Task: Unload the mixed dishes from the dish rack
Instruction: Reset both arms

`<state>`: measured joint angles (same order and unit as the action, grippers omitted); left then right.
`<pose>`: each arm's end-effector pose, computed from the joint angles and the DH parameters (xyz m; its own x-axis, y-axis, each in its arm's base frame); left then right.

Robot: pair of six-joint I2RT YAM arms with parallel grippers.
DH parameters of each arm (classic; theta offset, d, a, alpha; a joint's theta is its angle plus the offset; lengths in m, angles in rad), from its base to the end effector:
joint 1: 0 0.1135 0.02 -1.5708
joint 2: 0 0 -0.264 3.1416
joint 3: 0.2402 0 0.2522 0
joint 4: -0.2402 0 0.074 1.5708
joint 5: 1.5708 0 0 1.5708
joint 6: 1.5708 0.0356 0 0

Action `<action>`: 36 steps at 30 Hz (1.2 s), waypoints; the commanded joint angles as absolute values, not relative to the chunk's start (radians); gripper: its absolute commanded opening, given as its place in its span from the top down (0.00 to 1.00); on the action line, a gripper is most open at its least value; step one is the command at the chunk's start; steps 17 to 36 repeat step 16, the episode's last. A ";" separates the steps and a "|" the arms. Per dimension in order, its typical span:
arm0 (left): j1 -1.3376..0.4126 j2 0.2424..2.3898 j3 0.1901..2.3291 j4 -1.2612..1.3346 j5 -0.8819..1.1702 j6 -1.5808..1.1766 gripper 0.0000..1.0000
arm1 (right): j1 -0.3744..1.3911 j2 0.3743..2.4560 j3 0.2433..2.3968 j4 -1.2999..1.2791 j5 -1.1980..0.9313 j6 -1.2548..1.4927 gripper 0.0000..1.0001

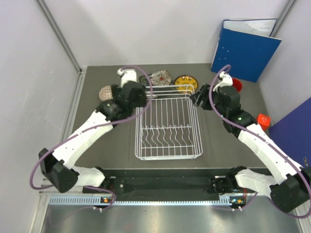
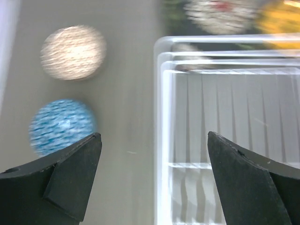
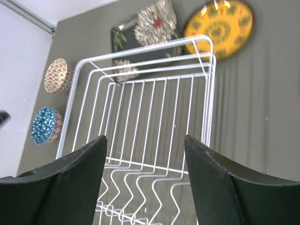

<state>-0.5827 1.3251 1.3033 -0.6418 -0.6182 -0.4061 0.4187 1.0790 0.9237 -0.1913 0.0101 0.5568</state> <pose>0.2478 -0.1386 0.3608 -0.4990 -0.0567 -0.8647 -0.1414 0.9898 0.0168 0.2283 0.1012 0.3304 -0.4737 0.3676 -0.8003 -0.1737 0.8518 0.4941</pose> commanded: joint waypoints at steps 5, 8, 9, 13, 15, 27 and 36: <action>-0.742 1.266 1.181 -0.500 -0.542 -0.547 0.01 | 0.738 1.062 1.048 -0.285 0.527 0.364 0.31; -0.747 1.234 1.112 -0.436 -0.511 -0.571 0.01 | 0.791 1.049 1.022 -0.298 0.624 0.367 0.31; -0.755 1.226 1.098 -0.422 -0.511 -0.568 0.01 | 0.795 1.034 0.997 -0.293 0.630 0.373 0.31; -0.764 1.223 1.071 -0.391 -0.537 -0.557 0.01 | 0.799 1.009 0.945 -0.262 0.638 0.397 0.31; -0.764 1.246 1.091 -0.431 -0.563 -0.560 0.01 | 0.804 0.996 0.930 -0.236 0.643 0.399 0.30; -0.764 1.250 1.091 -0.436 -0.575 -0.557 0.01 | 0.804 0.988 0.925 -0.226 0.649 0.397 0.29; -0.764 1.250 1.091 -0.436 -0.575 -0.557 0.01 | 0.804 0.988 0.925 -0.226 0.649 0.397 0.29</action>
